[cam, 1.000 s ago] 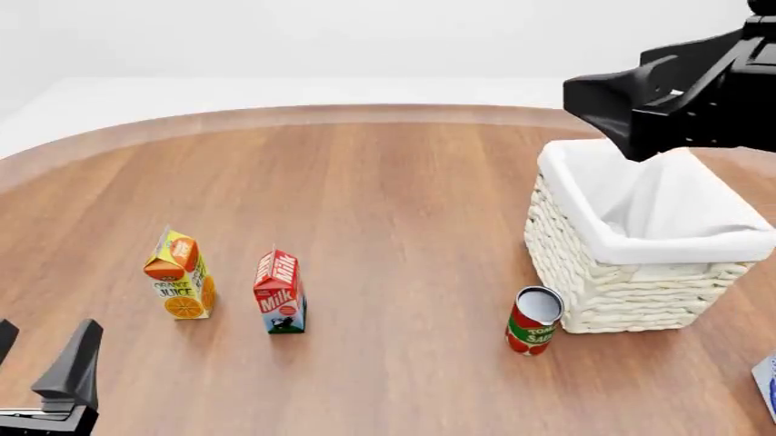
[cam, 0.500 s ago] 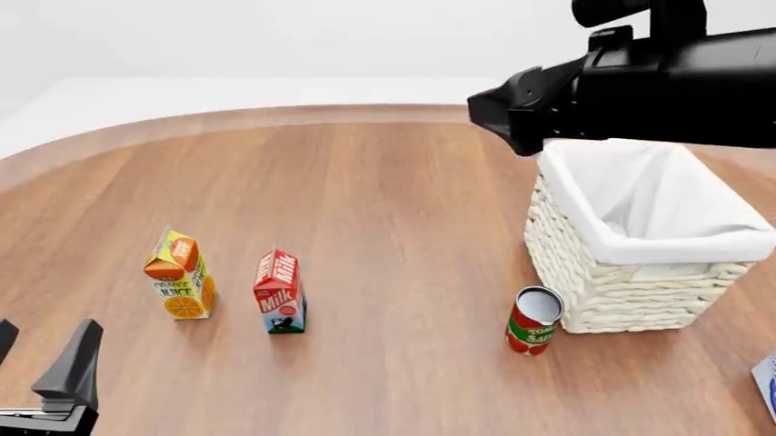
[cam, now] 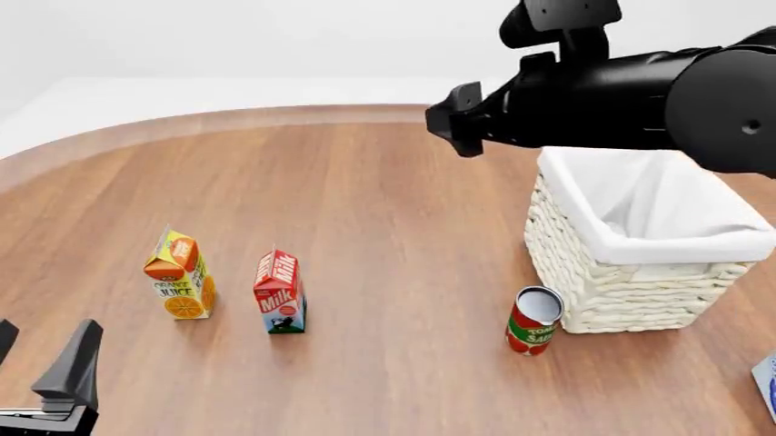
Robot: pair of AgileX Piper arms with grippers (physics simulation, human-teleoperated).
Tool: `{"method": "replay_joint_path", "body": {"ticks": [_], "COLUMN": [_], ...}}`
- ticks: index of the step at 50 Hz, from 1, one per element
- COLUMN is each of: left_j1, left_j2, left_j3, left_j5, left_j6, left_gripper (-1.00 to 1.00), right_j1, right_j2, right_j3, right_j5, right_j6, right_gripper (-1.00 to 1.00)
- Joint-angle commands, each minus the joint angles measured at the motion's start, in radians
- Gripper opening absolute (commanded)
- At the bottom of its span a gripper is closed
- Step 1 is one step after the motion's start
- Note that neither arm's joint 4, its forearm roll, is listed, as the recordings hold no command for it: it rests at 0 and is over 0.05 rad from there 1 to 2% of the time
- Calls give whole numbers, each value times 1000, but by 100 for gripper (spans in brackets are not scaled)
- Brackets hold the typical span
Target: Pick the milk and place it in the basket.
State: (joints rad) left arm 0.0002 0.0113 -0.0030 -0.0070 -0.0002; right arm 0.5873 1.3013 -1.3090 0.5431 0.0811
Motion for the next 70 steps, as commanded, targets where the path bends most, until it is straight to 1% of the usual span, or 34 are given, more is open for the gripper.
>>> {"method": "replay_joint_path", "body": {"ticks": [1,6,10,15,26,59,63,65,70], "left_j1": [0,0,0,0,0,0,0,0,0], "left_j2": [0,0,0,0,0,0,0,0,0], "left_j3": [0,0,0,0,0,0,0,0,0], "left_j5": [0,0,0,0,0,0,0,0,0], "left_j6": [0,0,0,0,0,0,0,0,0], "left_gripper": [100,100,100,100,100,100,100,100,100], "right_j1": [-5,-2,1,6,8,58,71,72,78], "right_j2": [45,61,72,81,99,205,222,226,240], "right_j3": [13,19,24,31,46,51,44,42,38], "right_j5": [-48,-67,-84,-100,-128,-195,-202,-207,-214], "right_j6": [58,78,109,131,160,187,184,173,175], "right_gripper": [100,100,100,100,100,100,100,100,100]}}
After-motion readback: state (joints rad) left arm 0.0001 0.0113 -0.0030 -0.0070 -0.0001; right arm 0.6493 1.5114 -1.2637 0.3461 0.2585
